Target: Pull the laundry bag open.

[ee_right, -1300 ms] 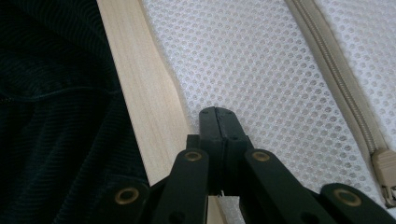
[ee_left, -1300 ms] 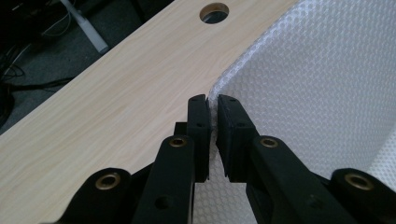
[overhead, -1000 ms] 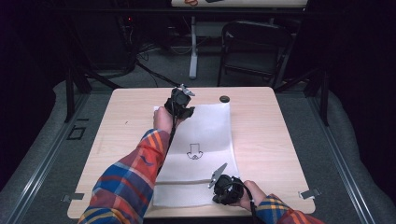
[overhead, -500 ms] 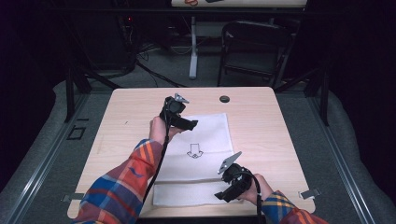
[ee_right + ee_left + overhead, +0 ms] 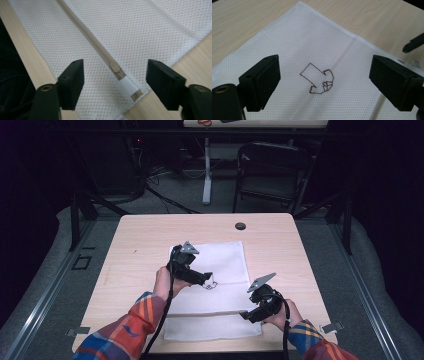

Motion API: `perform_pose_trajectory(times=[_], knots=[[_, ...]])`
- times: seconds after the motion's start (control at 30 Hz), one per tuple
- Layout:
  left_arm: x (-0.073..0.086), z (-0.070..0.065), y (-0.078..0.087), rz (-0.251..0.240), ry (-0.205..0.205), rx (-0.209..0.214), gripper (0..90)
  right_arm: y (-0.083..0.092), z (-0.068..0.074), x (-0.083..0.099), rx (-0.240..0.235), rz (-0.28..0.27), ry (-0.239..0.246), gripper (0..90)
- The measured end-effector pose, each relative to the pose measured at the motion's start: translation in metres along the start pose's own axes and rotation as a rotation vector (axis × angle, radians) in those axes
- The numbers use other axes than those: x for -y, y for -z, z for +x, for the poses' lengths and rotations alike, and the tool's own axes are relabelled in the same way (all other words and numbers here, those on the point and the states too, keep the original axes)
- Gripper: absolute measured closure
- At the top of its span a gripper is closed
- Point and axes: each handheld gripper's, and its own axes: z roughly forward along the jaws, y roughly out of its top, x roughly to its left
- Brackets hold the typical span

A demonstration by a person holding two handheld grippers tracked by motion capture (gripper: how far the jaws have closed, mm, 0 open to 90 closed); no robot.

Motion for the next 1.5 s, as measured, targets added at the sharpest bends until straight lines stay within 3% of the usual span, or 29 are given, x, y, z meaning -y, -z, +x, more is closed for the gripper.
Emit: perform_pose_trajectory(times=[0.27,0.5,0.83,0.93,1.1,1.17,1.27,1.3,1.5], knots=[[0.021,-0.017,0.000,0.023,-0.032,0.056,15.6,0.000,-0.011,0.005,0.042,0.036,-0.036,62.5],[0.033,-0.027,-0.009,0.056,-0.040,0.094,17.2,-0.007,-0.015,0.009,0.045,0.069,-0.040,76.8],[0.041,-0.049,-0.032,0.117,-0.080,0.172,23.2,-0.020,-0.018,0.011,0.061,0.119,-0.048,85.2],[0.041,-0.056,-0.039,0.131,-0.100,0.170,26.0,-0.022,-0.020,0.011,0.064,0.139,-0.042,86.4],[0.041,-0.060,-0.048,0.130,-0.119,0.226,37.8,-0.025,-0.019,0.011,0.066,0.151,-0.048,90.0],[0.040,-0.063,-0.053,0.140,-0.135,0.233,41.2,-0.027,-0.019,0.011,0.068,0.164,-0.062,90.0],[0.040,-0.066,-0.058,0.146,-0.157,0.265,45.2,-0.027,-0.018,0.011,0.070,0.168,-0.078,90.0],[0.040,-0.069,-0.064,0.145,-0.164,0.292,47.9,-0.027,-0.017,0.012,0.065,0.169,-0.103,90.0],[0.036,-0.078,-0.080,0.160,-0.208,0.345,55.2,-0.026,-0.014,0.014,0.051,0.175,-0.148,90.0]])
